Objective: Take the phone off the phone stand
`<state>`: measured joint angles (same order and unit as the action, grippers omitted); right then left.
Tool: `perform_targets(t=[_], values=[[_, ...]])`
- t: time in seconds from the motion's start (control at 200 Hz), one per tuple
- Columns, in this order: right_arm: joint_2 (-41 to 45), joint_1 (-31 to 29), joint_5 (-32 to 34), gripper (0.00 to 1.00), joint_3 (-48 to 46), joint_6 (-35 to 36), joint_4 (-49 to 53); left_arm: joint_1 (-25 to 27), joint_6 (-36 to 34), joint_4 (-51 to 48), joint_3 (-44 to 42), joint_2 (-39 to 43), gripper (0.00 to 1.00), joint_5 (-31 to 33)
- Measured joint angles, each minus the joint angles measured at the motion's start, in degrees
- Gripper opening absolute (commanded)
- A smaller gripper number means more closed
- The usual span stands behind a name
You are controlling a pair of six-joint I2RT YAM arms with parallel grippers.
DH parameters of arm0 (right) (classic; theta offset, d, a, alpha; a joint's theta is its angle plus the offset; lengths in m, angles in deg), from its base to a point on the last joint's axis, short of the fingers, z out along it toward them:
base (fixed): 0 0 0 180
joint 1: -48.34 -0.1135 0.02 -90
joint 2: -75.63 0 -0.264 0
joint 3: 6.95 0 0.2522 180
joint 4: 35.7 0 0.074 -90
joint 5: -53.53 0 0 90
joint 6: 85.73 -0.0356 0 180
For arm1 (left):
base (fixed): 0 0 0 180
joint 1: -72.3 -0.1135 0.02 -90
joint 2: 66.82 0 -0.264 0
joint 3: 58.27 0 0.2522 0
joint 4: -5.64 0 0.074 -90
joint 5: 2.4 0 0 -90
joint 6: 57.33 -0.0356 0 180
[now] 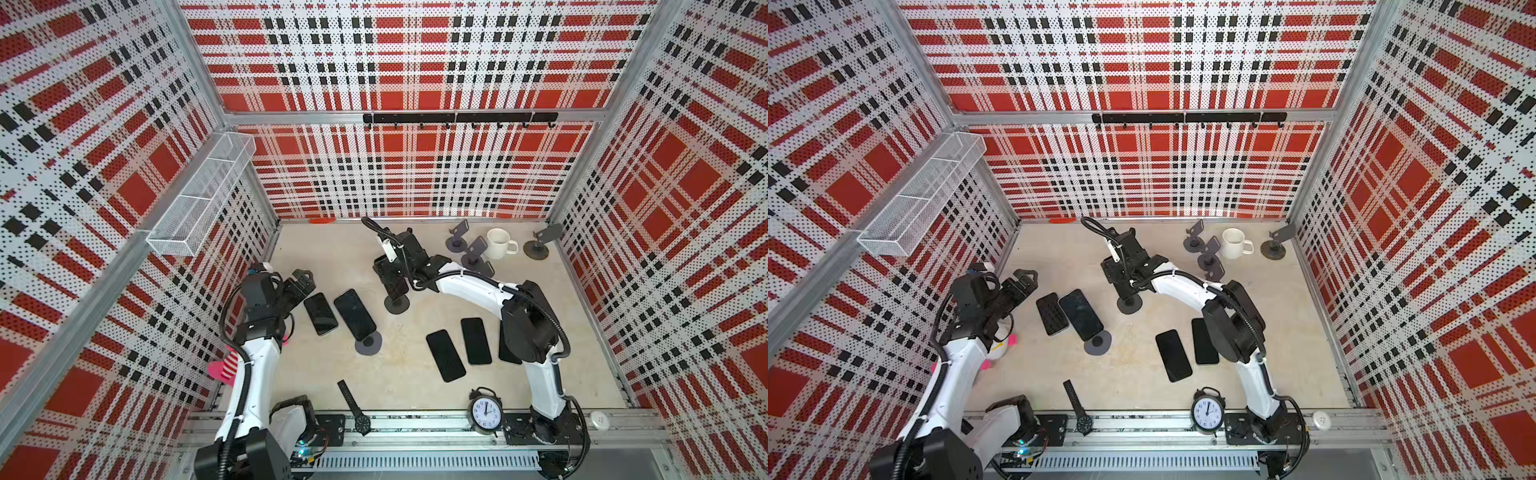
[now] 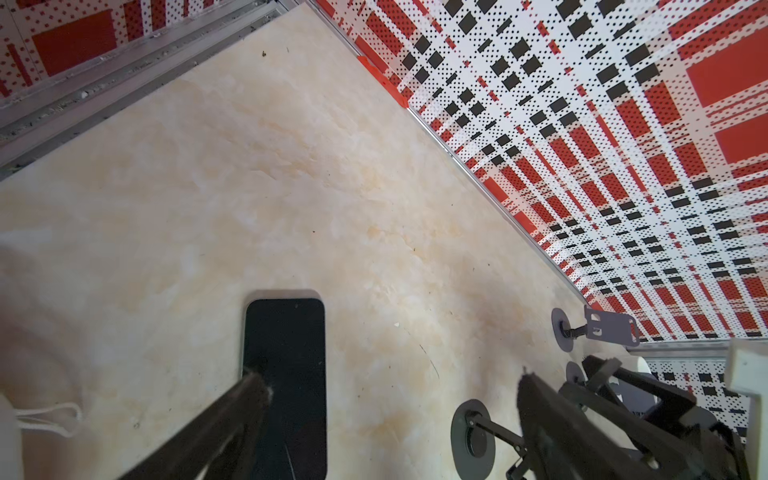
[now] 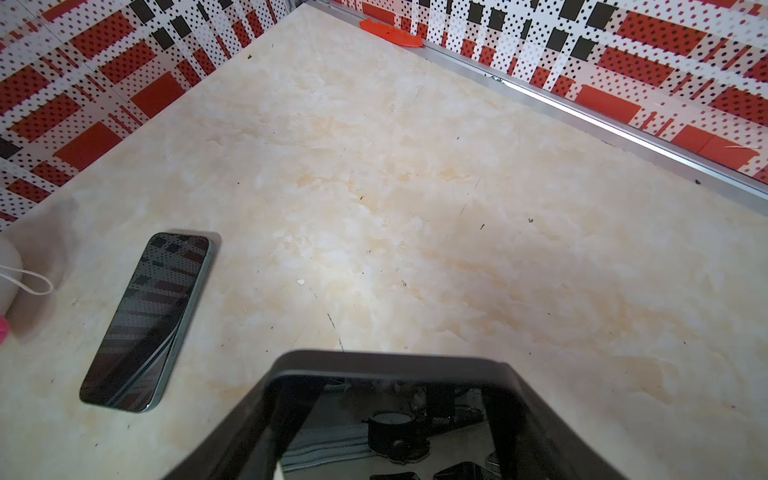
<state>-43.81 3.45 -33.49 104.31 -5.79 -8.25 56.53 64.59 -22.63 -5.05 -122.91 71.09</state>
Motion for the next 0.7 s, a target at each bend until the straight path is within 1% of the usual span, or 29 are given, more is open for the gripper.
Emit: perform_targets(t=[0.185,0.366,0.551,0.701], values=[[0.0,0.0,0.11,0.69,-0.02,-0.55,-0.04,0.0,0.22,0.17,0.0,0.07,0.98,0.07],[0.02,0.0,-0.13,0.68,-0.07,-1.68,-0.2,0.0,0.61,0.42,0.0,0.35,0.98,0.09],[2.56,0.0,-0.35,0.67,-3.96,-2.08,-2.6,0.0,1.46,1.22,0.0,0.35,0.98,0.22],[3.48,0.0,-0.24,0.66,-4.48,-2.23,-2.38,0.0,2.51,2.27,-0.28,0.42,0.98,-0.02]])
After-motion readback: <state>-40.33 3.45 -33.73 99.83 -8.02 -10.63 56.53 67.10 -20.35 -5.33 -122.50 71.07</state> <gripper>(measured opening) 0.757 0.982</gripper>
